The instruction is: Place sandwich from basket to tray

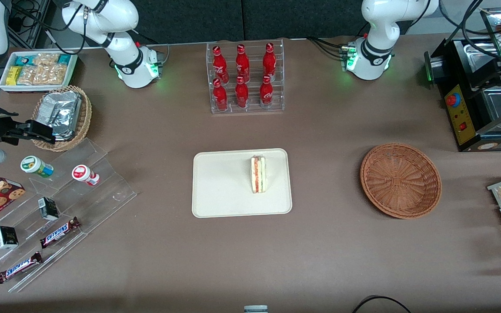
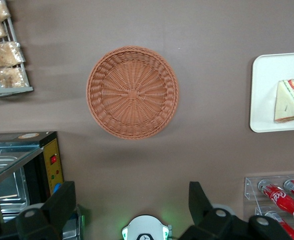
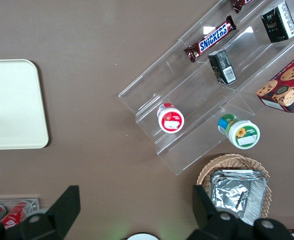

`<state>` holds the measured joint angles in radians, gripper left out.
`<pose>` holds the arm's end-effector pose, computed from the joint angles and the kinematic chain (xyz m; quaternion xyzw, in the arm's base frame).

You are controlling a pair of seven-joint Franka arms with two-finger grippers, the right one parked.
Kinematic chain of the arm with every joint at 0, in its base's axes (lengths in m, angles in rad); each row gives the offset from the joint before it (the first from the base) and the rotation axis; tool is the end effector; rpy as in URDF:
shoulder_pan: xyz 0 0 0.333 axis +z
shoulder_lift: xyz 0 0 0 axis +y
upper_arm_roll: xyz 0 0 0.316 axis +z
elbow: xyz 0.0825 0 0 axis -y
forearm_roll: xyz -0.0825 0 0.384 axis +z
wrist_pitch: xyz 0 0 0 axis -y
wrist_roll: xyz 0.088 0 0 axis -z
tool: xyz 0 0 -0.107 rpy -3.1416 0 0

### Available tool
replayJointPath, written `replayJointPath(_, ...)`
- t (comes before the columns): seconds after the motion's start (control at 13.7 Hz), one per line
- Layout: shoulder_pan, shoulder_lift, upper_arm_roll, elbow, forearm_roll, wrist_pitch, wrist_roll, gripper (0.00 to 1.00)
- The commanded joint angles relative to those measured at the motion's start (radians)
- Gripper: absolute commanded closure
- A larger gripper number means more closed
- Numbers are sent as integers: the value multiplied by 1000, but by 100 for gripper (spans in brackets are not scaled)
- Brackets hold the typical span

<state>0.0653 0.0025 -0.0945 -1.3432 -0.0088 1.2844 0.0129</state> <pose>0.5202 -0.0162 0.7027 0.9993 -0.0222 -0.0307 0.0041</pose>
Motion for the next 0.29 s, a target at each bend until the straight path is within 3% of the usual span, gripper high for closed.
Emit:
replayJointPath(0.0,-22,8,-16,26,-4,1,-19,0)
replayJointPath(0.22,-35,16,-16,27,-1,0,-96,0)
